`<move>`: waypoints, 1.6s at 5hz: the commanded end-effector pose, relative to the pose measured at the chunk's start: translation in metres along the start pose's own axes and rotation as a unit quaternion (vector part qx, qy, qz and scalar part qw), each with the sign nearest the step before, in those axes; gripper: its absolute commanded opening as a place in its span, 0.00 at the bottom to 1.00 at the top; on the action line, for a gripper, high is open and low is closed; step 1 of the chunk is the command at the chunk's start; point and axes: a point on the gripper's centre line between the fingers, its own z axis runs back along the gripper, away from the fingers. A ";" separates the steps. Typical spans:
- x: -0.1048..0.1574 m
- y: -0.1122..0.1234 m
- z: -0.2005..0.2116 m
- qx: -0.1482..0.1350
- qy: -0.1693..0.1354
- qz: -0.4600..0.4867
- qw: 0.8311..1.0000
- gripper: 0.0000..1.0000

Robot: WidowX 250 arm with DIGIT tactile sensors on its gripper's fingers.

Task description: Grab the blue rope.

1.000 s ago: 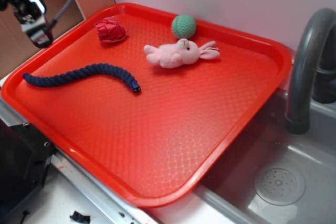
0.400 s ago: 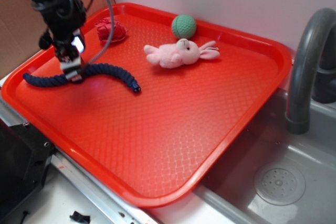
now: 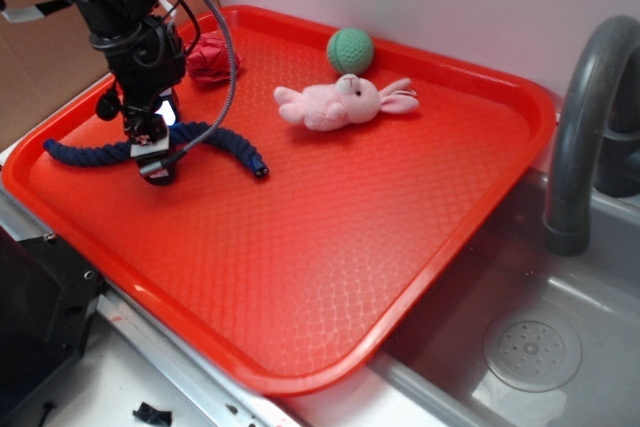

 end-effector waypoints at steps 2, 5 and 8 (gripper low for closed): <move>0.005 -0.001 0.003 -0.015 0.045 -0.025 0.999 0.00; 0.006 -0.035 0.104 -0.010 0.035 0.183 0.982 0.00; 0.035 -0.097 0.180 -0.034 -0.052 0.173 0.983 0.00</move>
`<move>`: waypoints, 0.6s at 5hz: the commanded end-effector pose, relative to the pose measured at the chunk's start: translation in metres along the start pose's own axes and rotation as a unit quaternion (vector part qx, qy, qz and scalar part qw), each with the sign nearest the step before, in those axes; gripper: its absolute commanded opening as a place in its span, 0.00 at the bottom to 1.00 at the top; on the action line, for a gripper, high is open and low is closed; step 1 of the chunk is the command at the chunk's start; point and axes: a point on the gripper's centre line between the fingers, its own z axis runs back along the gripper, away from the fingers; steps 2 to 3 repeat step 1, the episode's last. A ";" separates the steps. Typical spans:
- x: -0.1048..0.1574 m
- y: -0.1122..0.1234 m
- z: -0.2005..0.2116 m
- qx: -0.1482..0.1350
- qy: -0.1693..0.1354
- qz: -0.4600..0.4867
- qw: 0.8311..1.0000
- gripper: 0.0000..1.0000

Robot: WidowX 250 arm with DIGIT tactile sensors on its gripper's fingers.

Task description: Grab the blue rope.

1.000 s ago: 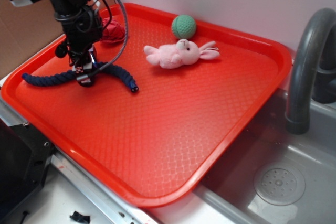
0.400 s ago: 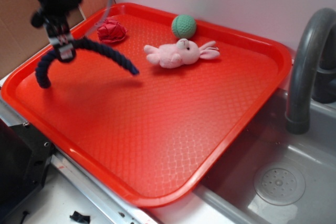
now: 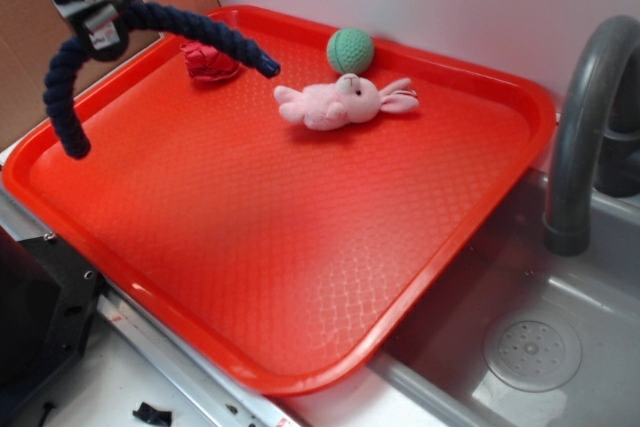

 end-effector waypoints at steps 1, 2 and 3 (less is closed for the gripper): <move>0.015 -0.026 0.012 0.043 -0.036 -0.036 0.998 0.00; 0.015 -0.026 0.012 0.043 -0.036 -0.036 0.998 0.00; 0.015 -0.026 0.012 0.043 -0.036 -0.036 0.998 0.00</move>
